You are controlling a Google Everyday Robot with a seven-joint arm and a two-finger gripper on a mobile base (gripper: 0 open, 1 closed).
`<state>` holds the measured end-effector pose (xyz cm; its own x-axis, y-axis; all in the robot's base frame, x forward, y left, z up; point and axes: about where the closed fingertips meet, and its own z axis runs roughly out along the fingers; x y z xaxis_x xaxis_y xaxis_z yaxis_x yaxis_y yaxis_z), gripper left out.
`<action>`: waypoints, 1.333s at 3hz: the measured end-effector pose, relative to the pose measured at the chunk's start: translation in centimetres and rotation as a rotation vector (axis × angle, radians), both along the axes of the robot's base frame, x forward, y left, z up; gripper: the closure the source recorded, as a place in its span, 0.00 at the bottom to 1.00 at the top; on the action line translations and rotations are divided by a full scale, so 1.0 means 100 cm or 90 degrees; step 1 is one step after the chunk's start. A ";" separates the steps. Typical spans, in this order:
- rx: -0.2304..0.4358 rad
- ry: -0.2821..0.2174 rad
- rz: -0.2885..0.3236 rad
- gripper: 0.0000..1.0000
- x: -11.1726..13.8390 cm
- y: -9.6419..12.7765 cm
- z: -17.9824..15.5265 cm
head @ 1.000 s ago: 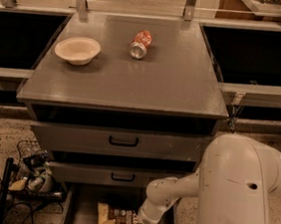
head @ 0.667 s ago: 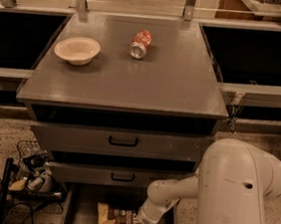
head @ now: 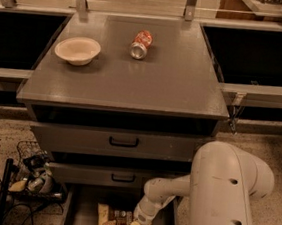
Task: Pick brown chip bag from bottom drawer and place on counter
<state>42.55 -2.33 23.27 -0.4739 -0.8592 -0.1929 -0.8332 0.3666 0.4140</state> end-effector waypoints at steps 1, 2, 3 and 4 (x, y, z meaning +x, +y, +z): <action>0.005 0.005 -0.006 0.00 0.000 0.000 -0.004; 0.027 0.000 -0.022 0.00 0.013 0.011 -0.003; 0.027 0.000 -0.022 0.00 0.013 0.011 -0.003; 0.027 0.013 -0.022 0.00 0.014 0.015 -0.011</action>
Offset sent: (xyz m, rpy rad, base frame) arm 0.0221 0.0112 0.0003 0.0602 -0.0105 -0.0525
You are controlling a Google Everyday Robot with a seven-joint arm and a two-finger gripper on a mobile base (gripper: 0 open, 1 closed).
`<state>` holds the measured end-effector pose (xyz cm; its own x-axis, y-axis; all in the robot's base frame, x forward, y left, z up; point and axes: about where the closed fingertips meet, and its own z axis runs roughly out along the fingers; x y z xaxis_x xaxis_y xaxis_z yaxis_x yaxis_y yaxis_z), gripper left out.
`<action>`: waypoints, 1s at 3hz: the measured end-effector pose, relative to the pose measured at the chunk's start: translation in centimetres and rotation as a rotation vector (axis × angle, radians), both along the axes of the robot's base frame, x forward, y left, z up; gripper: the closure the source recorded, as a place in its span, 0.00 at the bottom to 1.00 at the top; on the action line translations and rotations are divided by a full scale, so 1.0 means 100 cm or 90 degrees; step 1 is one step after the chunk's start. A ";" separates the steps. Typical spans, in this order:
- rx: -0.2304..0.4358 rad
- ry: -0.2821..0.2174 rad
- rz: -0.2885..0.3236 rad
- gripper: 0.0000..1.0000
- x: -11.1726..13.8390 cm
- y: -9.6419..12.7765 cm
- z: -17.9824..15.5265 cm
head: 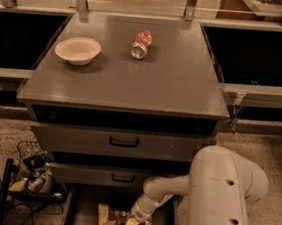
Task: Pick brown chip bag from bottom drawer and place on counter
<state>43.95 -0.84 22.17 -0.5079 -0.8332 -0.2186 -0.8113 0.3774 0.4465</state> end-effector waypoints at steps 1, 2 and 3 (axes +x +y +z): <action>0.000 0.018 -0.002 0.00 0.000 0.003 -0.013; 0.000 0.018 -0.002 0.00 0.000 0.003 -0.013; -0.003 0.003 -0.028 0.00 -0.005 0.006 -0.025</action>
Offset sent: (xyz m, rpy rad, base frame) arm 0.0036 0.0022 -0.0159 -0.0002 0.0316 -0.0096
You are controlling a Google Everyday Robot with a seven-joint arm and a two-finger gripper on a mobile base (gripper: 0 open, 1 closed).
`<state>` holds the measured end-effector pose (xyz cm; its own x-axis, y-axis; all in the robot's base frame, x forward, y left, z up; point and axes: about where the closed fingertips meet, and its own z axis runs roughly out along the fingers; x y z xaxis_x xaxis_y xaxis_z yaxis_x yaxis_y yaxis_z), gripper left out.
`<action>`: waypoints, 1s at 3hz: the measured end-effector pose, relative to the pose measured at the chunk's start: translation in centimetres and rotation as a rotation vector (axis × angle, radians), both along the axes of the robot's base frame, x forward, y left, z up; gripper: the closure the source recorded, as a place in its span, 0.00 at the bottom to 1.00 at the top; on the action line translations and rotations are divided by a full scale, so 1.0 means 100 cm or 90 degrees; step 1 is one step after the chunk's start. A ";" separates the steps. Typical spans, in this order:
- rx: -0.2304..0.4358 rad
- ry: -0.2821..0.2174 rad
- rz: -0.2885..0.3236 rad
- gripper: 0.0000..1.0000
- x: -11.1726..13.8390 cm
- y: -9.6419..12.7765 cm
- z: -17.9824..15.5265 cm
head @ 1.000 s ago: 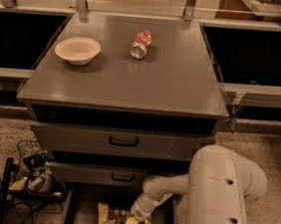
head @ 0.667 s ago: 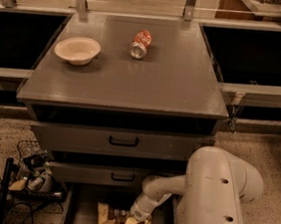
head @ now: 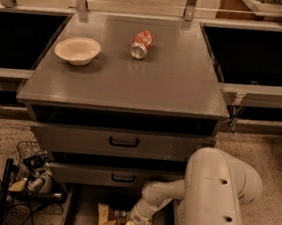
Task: Pick brown chip bag from bottom drawer and place on counter
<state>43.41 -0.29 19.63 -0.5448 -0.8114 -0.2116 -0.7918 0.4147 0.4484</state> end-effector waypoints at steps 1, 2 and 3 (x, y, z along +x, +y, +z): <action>0.013 0.005 -0.002 0.00 -0.004 0.002 -0.013; 0.026 -0.004 -0.011 0.00 -0.008 0.001 -0.020; 0.026 -0.004 -0.011 0.00 -0.008 0.001 -0.020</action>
Offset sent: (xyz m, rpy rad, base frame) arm -0.0019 0.0004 -0.0167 0.0355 -0.0033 -0.0106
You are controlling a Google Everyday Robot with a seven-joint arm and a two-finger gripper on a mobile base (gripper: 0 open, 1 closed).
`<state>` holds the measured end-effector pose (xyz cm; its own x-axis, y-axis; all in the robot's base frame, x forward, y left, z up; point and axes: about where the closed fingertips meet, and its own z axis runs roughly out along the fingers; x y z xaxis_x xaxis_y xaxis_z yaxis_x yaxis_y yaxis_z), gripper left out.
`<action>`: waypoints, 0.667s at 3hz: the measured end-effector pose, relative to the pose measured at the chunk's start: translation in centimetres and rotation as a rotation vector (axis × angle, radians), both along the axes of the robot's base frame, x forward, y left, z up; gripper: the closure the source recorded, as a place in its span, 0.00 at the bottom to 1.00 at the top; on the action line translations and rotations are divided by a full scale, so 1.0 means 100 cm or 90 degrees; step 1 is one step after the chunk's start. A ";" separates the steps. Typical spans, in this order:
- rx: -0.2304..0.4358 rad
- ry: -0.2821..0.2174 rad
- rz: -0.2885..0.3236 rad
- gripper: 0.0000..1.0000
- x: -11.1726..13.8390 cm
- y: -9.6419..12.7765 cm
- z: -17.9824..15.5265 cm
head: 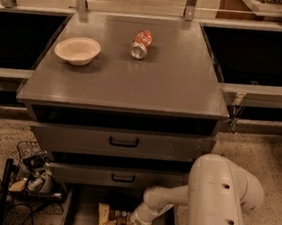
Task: Pick brown chip bag from bottom drawer and place on counter
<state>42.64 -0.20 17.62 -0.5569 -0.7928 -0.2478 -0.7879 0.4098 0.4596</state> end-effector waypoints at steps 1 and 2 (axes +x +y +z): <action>-0.018 -0.003 0.004 0.00 -0.002 0.002 -0.004; -0.045 0.002 -0.003 0.00 -0.007 0.000 -0.016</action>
Offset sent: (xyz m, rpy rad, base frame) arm -0.0021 -0.0023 -0.0203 -0.0845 0.0090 -0.0138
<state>41.99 -0.18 15.97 -0.5620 -0.8053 -0.1888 -0.7840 0.4458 0.4320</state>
